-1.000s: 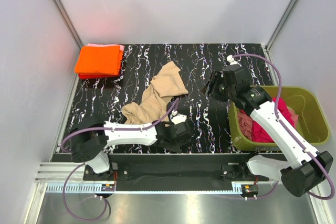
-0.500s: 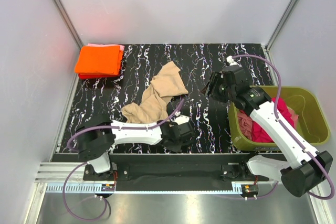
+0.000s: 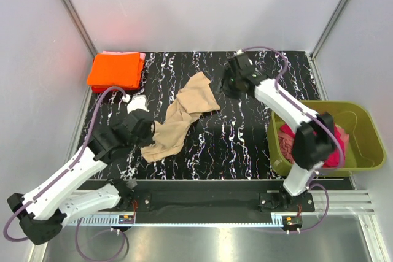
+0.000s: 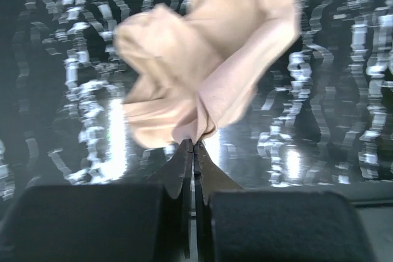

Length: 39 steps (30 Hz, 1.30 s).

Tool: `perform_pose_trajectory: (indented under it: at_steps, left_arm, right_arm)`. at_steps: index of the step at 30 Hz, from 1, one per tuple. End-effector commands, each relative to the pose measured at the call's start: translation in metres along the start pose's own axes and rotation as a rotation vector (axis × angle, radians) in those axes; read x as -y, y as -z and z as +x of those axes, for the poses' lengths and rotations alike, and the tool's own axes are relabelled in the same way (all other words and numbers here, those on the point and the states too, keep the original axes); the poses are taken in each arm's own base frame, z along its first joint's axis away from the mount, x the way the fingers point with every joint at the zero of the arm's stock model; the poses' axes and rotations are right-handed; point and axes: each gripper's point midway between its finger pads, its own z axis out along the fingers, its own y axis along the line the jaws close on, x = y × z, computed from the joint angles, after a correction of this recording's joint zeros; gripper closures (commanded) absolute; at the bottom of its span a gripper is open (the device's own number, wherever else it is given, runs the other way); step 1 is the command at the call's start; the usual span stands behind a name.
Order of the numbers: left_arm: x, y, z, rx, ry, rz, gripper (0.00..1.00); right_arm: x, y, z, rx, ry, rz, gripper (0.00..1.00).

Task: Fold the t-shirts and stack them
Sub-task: Flatten the tshirt out

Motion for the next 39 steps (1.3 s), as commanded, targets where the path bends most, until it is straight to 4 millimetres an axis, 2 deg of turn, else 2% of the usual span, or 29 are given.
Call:
perform_pose_trajectory:
  at_steps: [1, 2, 4, 5, 6, 7, 8, 11, 16, 22, 28, 31, 32, 33, 34, 35, 36, 37, 38, 39]
  left_arm:
    - [-0.026, -0.002, -0.006, 0.0, -0.101, -0.093, 1.0]
    - [-0.028, 0.0, -0.011, 0.013, -0.102, -0.101, 1.0]
    - [-0.036, 0.006, -0.026, 0.053, -0.105, -0.132, 1.0]
    - [-0.038, 0.008, -0.031, 0.068, -0.104, -0.143, 1.0]
    - [-0.042, 0.013, -0.042, 0.098, -0.104, -0.16, 1.0]
    - [-0.043, 0.015, -0.046, 0.107, -0.107, -0.168, 1.0]
    - [-0.047, 0.016, -0.051, 0.116, -0.117, -0.183, 1.0]
    - [-0.049, 0.017, -0.059, 0.131, -0.122, -0.195, 1.0]
    - [-0.055, 0.013, -0.055, 0.117, -0.129, -0.214, 1.0]
    - [-0.048, 0.009, -0.055, 0.11, -0.11, -0.172, 1.0]
    - [-0.036, 0.012, -0.057, 0.112, -0.091, -0.107, 1.0]
    - [-0.031, 0.013, -0.059, 0.114, -0.087, -0.086, 1.0]
    - [-0.031, 0.014, -0.062, 0.12, -0.081, -0.083, 1.0]
    - [-0.03, 0.014, -0.063, 0.124, -0.078, -0.081, 1.0]
    - [-0.029, 0.015, -0.066, 0.133, -0.076, -0.08, 1.0]
    - [-0.028, 0.017, -0.073, 0.149, -0.07, -0.082, 1.0]
    - [-0.027, 0.018, -0.08, 0.165, -0.077, -0.087, 1.0]
    - [-0.027, 0.019, -0.088, 0.181, -0.08, -0.097, 1.0]
    - [-0.027, 0.027, -0.11, 0.224, -0.073, -0.119, 1.0]
    - [-0.028, 0.032, -0.123, 0.256, -0.074, -0.138, 1.0]
  right_arm:
    - [-0.027, -0.034, -0.035, 0.061, -0.005, -0.028, 0.46]
    - [-0.032, -0.053, -0.044, 0.07, 0.002, -0.018, 0.45]
    - [-0.04, -0.071, -0.052, 0.075, 0.052, -0.034, 0.42]
    - [-0.045, -0.091, -0.056, 0.072, 0.068, -0.041, 0.41]
    - [-0.048, -0.099, -0.058, 0.071, 0.098, -0.051, 0.41]
    - [-0.052, -0.107, -0.058, 0.06, 0.13, -0.069, 0.41]
    - [-0.064, -0.12, -0.051, 0.014, 0.164, -0.134, 0.4]
    - [-0.077, -0.142, -0.038, -0.05, 0.293, -0.242, 0.37]
    - [-0.073, -0.159, -0.02, -0.115, 0.416, -0.3, 0.34]
    - [-0.067, -0.17, -0.003, -0.168, 0.416, -0.315, 0.31]
    - [-0.064, -0.178, 0.006, -0.2, 0.365, -0.306, 0.37]
    - [-0.063, -0.172, -0.002, -0.171, 0.354, -0.279, 0.64]
    - [-0.064, -0.168, -0.007, -0.155, 0.348, -0.267, 0.82]
    - [-0.066, -0.162, -0.013, -0.138, 0.347, -0.259, 0.88]
    - [-0.074, -0.143, -0.028, -0.089, 0.352, -0.259, 0.92]
    - [-0.077, -0.131, -0.035, -0.075, 0.348, -0.251, 0.97]
    - [-0.09, -0.103, -0.058, -0.005, 0.352, -0.254, 1.0]
    - [-0.089, -0.087, -0.065, 0.004, 0.348, -0.231, 1.0]
    - [-0.093, -0.069, -0.076, 0.036, 0.343, -0.219, 1.0]
    - [-0.103, -0.044, -0.095, 0.096, 0.342, -0.223, 1.0]
